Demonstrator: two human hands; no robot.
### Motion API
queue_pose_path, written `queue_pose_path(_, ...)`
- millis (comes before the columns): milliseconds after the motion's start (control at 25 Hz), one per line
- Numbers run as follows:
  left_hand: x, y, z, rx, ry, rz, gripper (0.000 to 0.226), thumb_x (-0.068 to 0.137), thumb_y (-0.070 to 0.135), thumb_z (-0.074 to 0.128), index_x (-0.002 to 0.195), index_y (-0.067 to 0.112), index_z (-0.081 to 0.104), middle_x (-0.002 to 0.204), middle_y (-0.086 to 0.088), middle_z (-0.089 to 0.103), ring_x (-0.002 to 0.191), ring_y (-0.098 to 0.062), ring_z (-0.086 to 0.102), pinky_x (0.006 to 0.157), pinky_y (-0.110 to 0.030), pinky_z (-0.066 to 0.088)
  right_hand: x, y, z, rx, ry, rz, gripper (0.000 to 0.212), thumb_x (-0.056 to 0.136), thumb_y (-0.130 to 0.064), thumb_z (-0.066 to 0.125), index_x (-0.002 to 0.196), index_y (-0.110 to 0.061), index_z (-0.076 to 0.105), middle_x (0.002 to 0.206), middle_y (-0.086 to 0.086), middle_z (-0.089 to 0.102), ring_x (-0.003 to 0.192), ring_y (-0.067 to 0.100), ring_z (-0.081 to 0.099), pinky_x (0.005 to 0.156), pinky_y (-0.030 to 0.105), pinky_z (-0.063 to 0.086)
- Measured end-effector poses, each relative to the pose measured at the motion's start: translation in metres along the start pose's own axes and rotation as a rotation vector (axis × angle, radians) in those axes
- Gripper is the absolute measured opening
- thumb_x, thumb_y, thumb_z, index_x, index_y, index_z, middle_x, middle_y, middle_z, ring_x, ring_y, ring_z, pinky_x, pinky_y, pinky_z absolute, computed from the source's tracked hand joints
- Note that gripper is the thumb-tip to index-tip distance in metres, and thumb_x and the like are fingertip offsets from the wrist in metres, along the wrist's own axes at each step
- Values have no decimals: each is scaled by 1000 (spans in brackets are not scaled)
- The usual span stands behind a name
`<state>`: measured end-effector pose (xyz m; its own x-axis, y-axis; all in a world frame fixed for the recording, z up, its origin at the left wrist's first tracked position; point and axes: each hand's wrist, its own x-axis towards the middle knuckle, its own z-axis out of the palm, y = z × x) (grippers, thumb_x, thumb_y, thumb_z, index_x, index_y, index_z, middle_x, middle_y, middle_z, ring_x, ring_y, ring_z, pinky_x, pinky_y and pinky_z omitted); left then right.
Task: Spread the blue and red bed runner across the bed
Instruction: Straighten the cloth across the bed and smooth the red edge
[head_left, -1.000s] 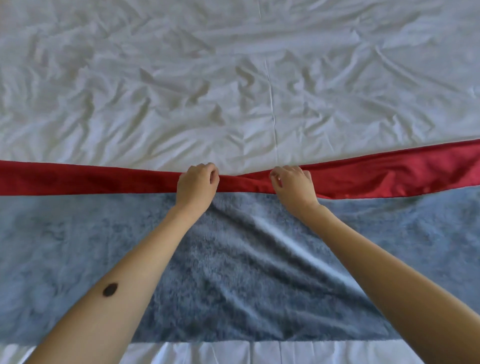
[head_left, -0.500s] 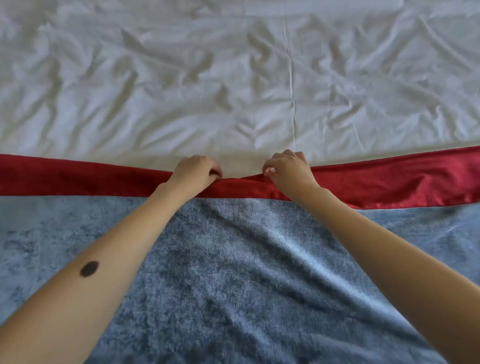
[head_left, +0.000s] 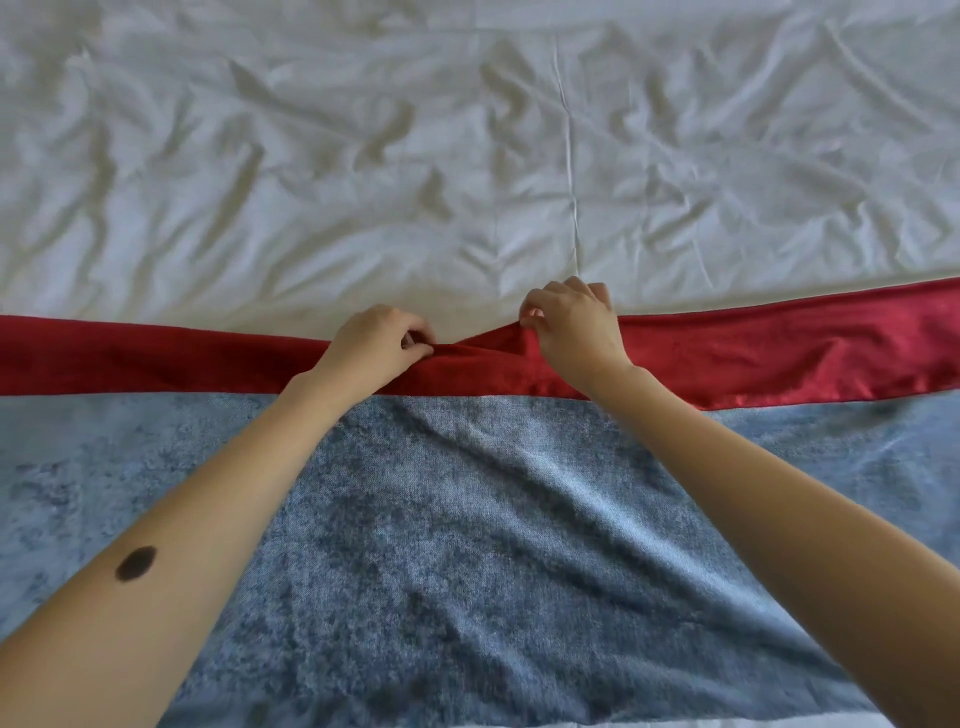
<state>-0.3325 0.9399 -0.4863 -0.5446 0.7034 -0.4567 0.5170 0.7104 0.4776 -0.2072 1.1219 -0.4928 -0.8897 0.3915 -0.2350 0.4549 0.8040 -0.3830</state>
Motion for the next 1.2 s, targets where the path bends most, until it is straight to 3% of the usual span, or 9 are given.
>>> queue_pose_path(200, 0, 6, -10, 63, 276, 76, 6, 80, 20, 69, 82, 14, 69, 84, -6, 68, 87, -26, 58, 82, -38, 44, 38, -4, -17, 19, 134, 78, 15, 86, -9, 52, 91, -13, 66, 99, 9, 67, 102, 30, 52, 86, 37, 30)
queue_pose_path(480, 12, 2, 13, 183, 375, 56, 6, 79, 17, 67, 78, 11, 69, 85, -8, 67, 86, -29, 58, 81, -41, 39, 66, 5, -8, -19, 129, 161, 19, 85, -3, 51, 92, -12, 67, 99, 10, 67, 102, 30, 51, 87, 38, 31)
queue_pose_path(760, 18, -5, 26, 211, 364, 41, 11, 83, 22, 63, 85, 13, 69, 91, -6, 67, 87, -27, 57, 80, -36, 36, 70, 10, 2, -28, 97, 154, 19, 88, -9, 51, 96, -12, 67, 103, 10, 66, 105, 29, 50, 89, 37, 30)
queue_pose_path(880, 13, -15, 8, 222, 521, 106, 18, 86, 27, 60, 94, 12, 67, 91, -6, 68, 88, -28, 60, 78, -41, 43, 68, 15, -5, 1, 43, 92, 20, 91, -20, 52, 103, -14, 65, 109, 8, 65, 111, 29, 48, 95, 39, 30)
queue_pose_path(960, 14, -35, -11, 222, 615, 11, 20, 89, 24, 55, 100, 11, 66, 95, -10, 69, 91, -33, 59, 78, -43, 44, 66, 20, -12, 18, 12, 30, 26, 91, -30, 54, 110, -15, 62, 111, 7, 63, 114, 28, 47, 99, 40, 29)
queue_pose_path(1080, 13, -74, -30, 262, 549, -128, 21, 86, 23, 59, 100, 10, 68, 101, -13, 69, 98, -37, 55, 81, -45, 40, 66, 31, -19, 25, 33, 4, 25, 89, -32, 57, 108, -16, 63, 109, 6, 65, 111, 28, 50, 98, 40, 29)
queue_pose_path(1200, 12, -89, -30, 289, 475, -135, 19, 84, 25, 63, 95, 12, 71, 98, -12, 70, 98, -36, 55, 83, -44, 38, 64, 39, -18, 34, -3, 14, 20, 88, -31, 58, 101, -17, 66, 104, 5, 68, 107, 28, 55, 96, 39, 32)
